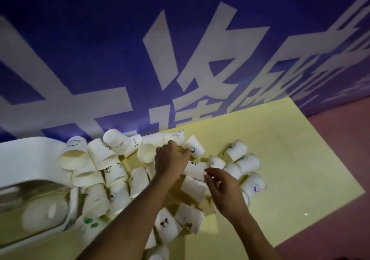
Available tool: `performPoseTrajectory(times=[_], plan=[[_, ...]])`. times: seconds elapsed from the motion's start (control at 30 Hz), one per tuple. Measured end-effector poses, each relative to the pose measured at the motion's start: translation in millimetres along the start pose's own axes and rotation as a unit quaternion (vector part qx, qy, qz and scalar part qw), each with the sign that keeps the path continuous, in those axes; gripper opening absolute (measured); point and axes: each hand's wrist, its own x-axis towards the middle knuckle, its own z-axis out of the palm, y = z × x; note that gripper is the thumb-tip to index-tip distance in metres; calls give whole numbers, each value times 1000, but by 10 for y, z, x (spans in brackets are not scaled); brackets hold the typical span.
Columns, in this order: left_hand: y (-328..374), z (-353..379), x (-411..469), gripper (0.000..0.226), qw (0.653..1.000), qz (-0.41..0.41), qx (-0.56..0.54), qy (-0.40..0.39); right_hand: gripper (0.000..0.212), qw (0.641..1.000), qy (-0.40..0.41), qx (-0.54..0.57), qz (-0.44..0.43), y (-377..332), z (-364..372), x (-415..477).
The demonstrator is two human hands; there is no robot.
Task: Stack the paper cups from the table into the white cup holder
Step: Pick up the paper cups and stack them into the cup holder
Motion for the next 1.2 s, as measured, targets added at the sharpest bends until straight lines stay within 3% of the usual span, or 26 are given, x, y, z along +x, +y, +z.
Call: performPoseTrajectory(times=[0.07, 0.13, 0.27, 0.4, 0.5, 0.63, 0.77, 0.9, 1.07, 1.2], plan=[[195, 174, 220, 56, 998, -22, 47, 36, 18, 1000, -3, 17, 11, 198, -176, 122], [294, 291, 448, 57, 988, 28, 131, 73, 17, 999, -3, 30, 15, 388, -350, 259], [252, 352, 864, 78, 944, 145, 297, 10, 18, 1000, -12, 16, 12, 630, -532, 537], [195, 416, 1077, 78, 919, 164, 354, -58, 19, 999, -34, 1, -14, 737, -530, 780], [191, 406, 1132, 72, 916, 165, 359, -64, 21, 997, -59, -6, -38, 748, -525, 941], [265, 229, 1044, 85, 947, 153, 284, 3, 29, 997, -64, -7, -31, 691, -462, 1208], [299, 15, 735, 86, 991, 100, 63, 65, 56, 992, -118, -51, -8, 550, -221, 1584], [217, -79, 389, 78, 984, 45, -127, 118, 91, 975, -171, -141, 33, 355, 110, 1885], [31, -95, 116, 70, 971, 50, -196, 126, 82, 965, -159, -178, 103, 364, 355, 2060], [-57, -166, 73, 70, 969, 48, -206, 125, 78, 970, -182, -148, 70, 425, 395, 2089]])
